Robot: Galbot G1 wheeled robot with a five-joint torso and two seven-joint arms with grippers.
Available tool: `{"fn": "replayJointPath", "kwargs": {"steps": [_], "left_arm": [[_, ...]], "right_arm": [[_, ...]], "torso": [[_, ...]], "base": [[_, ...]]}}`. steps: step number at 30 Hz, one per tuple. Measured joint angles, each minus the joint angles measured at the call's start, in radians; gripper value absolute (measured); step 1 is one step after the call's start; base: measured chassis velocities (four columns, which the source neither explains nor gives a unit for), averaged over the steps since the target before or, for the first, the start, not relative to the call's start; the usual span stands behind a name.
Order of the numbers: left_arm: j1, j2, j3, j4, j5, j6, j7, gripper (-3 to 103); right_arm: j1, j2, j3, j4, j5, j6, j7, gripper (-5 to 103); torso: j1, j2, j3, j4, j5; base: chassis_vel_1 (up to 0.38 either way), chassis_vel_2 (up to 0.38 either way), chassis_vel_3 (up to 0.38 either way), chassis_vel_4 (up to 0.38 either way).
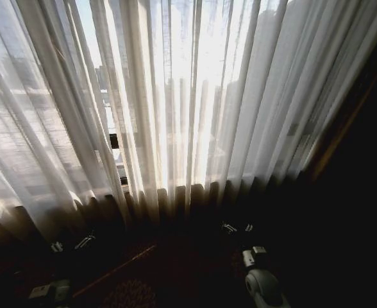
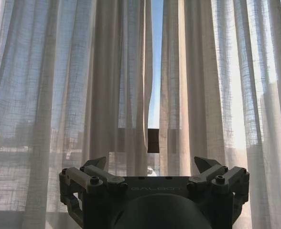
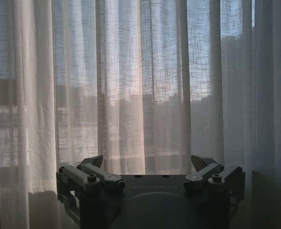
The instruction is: Open the curtains by pulling them apart, changing their state from closed to fully open.
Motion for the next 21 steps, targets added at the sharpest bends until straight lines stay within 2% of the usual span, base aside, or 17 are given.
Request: {"fn": "replayJointPath", "kwargs": {"steps": [15, 21], "left_arm": [[0.000, 0.000, 0.000, 0.000, 0.000, 0.000, 0.000, 100], [0.000, 0.000, 0.000, 0.000, 0.000, 0.000, 0.000, 100]], "right_arm": [[-0.009, -0.002, 0.006, 0.003, -0.009, 0.003, -0.015, 100], [-0.003, -0.005, 0.011, -0.004, -0.009, 0.016, -0.054, 100]], "torso": [[0.000, 0.000, 0.000, 0.0000, 0.0000], [0.000, 0.000, 0.000, 0.0000, 0.0000]], "base": [[0.000, 0.000, 0.000, 0.000], [0.000, 0.000, 0.000, 0.000]]}}
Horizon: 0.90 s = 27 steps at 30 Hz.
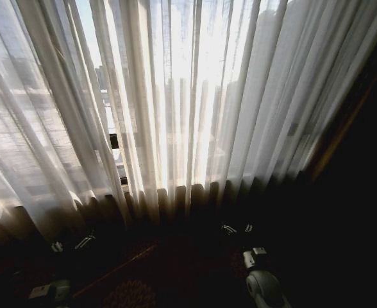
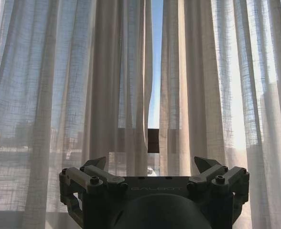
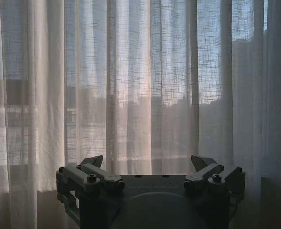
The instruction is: Open the curtains by pulling them apart, changing their state from closed to fully open.
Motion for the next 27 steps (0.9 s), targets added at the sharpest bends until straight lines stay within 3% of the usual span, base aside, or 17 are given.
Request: {"fn": "replayJointPath", "kwargs": {"steps": [13, 27], "left_arm": [[0.000, 0.000, 0.000, 0.000, 0.000, 0.000, 0.000, 100], [0.000, 0.000, 0.000, 0.000, 0.000, 0.000, 0.000, 100]], "right_arm": [[0.012, -0.007, -0.007, -0.005, 0.005, 0.002, -0.028, 100], [0.011, -0.004, -0.013, -0.008, -0.005, 0.004, -0.064, 100]], "torso": [[0.000, 0.000, 0.000, 0.0000, 0.0001], [0.000, 0.000, 0.000, 0.0000, 0.0000]], "base": [[-0.059, 0.046, 0.051, -0.053], [-0.243, 0.303, 0.237, -0.312]]}}
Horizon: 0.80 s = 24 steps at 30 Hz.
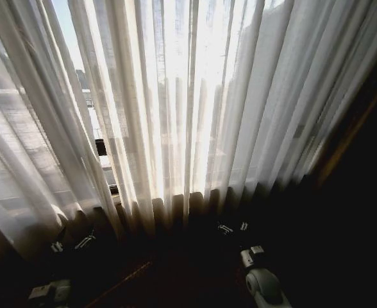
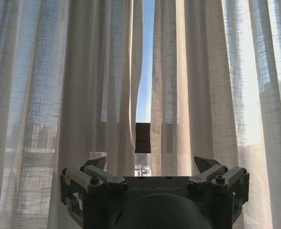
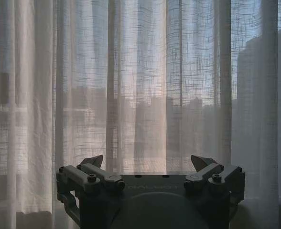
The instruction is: Open the curtains by pulling them apart, changing their state from closed to fully open.
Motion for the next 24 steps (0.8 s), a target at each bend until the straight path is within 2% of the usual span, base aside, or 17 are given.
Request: {"fn": "replayJointPath", "kwargs": {"steps": [10, 12, 15, 21, 24], "left_arm": [[0.000, 0.000, 0.000, 0.000, 0.000, 0.000, 0.000, 100], [0.000, 0.000, 0.000, 0.000, 0.000, 0.000, 0.000, 100], [0.000, 0.000, 0.000, 0.000, 0.000, 0.000, 0.000, 100], [0.000, 0.000, 0.000, 0.000, 0.000, 0.000, 0.000, 100], [0.000, 0.000, 0.000, 0.000, 0.000, 0.000, 0.000, 100]], "right_arm": [[0.000, -0.003, 0.002, 0.001, 0.005, 0.003, -0.004, 100], [0.005, -0.003, -0.003, -0.009, 0.029, 0.027, -0.003, 100], [0.011, -0.003, -0.007, -0.018, 0.040, 0.041, 0.000, 100], [0.023, -0.005, -0.014, -0.029, 0.041, 0.057, 0.008, 100], [0.030, -0.011, -0.015, -0.031, 0.009, 0.064, 0.004, 100]], "torso": [[0.000, 0.000, 0.000, 0.0002, -0.0002], [0.000, 0.000, 0.000, 0.0001, 0.0006], [0.000, 0.000, 0.000, 0.0000, -0.0001], [0.000, 0.000, 0.000, 0.0002, -0.0001], [0.001, 0.000, 0.000, 0.0001, 0.0001]], "base": [[-0.260, 0.427, 0.268, -0.414], [-0.264, 0.425, 0.256, -0.417], [-0.288, 0.408, 0.283, -0.421], [-0.277, 0.414, 0.286, -0.414], [-0.203, 0.233, 0.203, -0.238]]}}
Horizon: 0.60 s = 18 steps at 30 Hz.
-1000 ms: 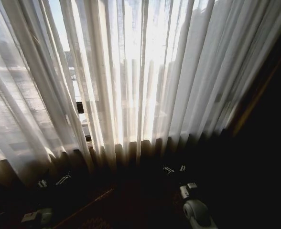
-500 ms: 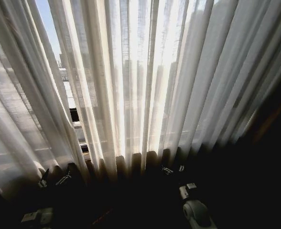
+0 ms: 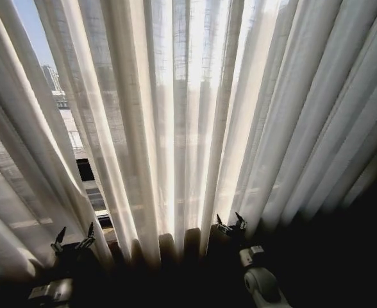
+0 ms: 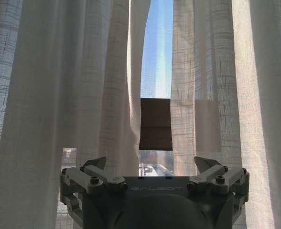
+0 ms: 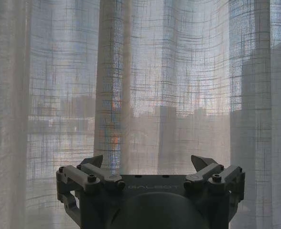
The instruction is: Open the curtains by pulling them apart, changing their state from closed to fully open.
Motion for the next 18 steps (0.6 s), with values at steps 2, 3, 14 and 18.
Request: {"fn": "replayJointPath", "kwargs": {"steps": [2, 3, 14, 18], "left_arm": [[0.000, 0.000, 0.000, 0.000, 0.000, 0.000, 0.000, 100], [0.000, 0.000, 0.000, 0.000, 0.000, 0.000, 0.000, 100], [0.001, 0.000, 0.000, 0.000, 0.000, 0.000, 0.000, 100], [0.000, 0.000, 0.000, 0.000, 0.000, 0.000, 0.000, 100]], "right_arm": [[0.002, -0.008, -0.006, -0.002, -0.025, 0.001, 0.002, 100], [0.002, -0.008, -0.006, -0.002, -0.025, 0.001, 0.002, 100], [0.081, -0.024, -0.097, -0.075, -0.033, 0.011, 0.086, 100], [0.135, -0.008, -0.135, -0.147, -0.029, 0.028, 0.096, 100]], "torso": [[0.000, 0.000, 0.000, -0.0002, -0.0004], [0.000, 0.000, 0.000, -0.0002, -0.0004], [-0.003, 0.002, -0.001, -0.0001, 0.0000], [-0.001, 0.000, 0.000, -0.0001, 0.0001]], "base": [[-0.087, 0.095, 0.087, -0.090], [-0.057, 0.051, 0.033, -0.090], [0.007, -0.027, -0.026, 0.031], [0.000, 0.000, 0.000, 0.000]]}}
